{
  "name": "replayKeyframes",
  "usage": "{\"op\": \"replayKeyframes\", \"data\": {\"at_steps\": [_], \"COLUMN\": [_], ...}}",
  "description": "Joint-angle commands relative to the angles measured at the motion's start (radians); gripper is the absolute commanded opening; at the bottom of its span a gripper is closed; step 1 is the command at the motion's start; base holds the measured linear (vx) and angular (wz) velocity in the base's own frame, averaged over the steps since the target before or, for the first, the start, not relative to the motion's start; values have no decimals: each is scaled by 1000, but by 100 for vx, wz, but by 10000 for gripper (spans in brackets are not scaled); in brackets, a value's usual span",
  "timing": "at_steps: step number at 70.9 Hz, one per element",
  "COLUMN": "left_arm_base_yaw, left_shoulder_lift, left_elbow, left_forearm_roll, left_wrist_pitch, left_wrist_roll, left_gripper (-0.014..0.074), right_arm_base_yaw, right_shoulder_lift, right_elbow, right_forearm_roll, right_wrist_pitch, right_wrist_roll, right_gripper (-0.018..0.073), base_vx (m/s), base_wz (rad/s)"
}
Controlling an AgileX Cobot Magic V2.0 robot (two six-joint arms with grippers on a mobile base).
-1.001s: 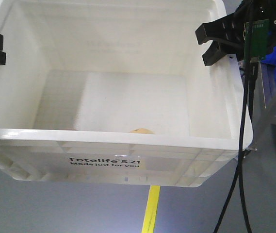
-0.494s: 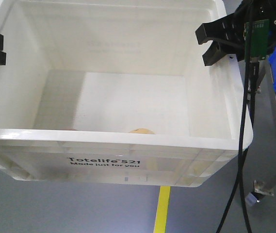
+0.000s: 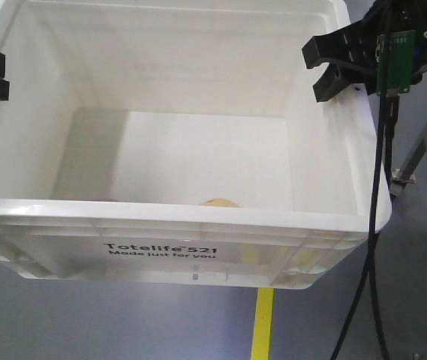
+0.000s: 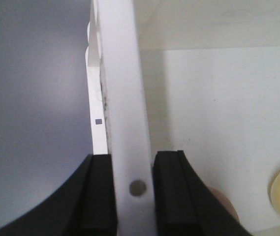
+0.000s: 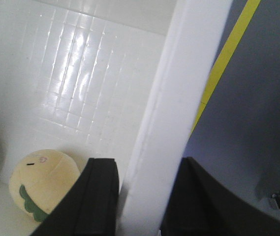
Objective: Place moving items into box and shelve
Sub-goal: 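Keep both grippers clamped on the white crate rims during driving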
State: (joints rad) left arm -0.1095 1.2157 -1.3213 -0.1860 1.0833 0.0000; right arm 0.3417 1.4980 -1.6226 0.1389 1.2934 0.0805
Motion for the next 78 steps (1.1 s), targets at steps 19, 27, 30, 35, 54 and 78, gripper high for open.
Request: {"op": "replayKeyframes", "data": {"at_steps": [19, 27, 30, 35, 54, 78], "left_arm_base_yaw": [-12, -12, -12, -12, -12, -12], "left_shoulder_lift": [-35, -35, -35, -35, -35, -35], "left_elbow": [-43, -43, -43, -43, -43, -43], "left_forearm_roll": [-122, -122, -122, -122, -122, -122], "left_wrist_pitch": [-136, -136, -136, -136, -136, -136], "left_wrist_roll": [0, 0, 0, 0, 0, 0], "left_gripper": [-4, -4, -4, -4, -4, -4], "right_arm_base_yaw": [13, 13, 13, 13, 13, 13], "right_shoulder_lift": [-54, -54, -54, -54, -54, -54], "right_elbow": [-43, -43, -43, -43, -43, -43], "right_forearm_roll": [132, 132, 132, 132, 133, 132], "right_wrist_pitch": [-63, -61, -61, -61, -62, -62], "right_wrist_roll": [-32, -32, -32, -32, -32, -32], "right_gripper": [-3, -3, -3, -3, -3, -3], "base_vx": [52, 52, 51, 52, 52, 52], "base_wz": [-14, -16, -15, -14, -11, -5]}}
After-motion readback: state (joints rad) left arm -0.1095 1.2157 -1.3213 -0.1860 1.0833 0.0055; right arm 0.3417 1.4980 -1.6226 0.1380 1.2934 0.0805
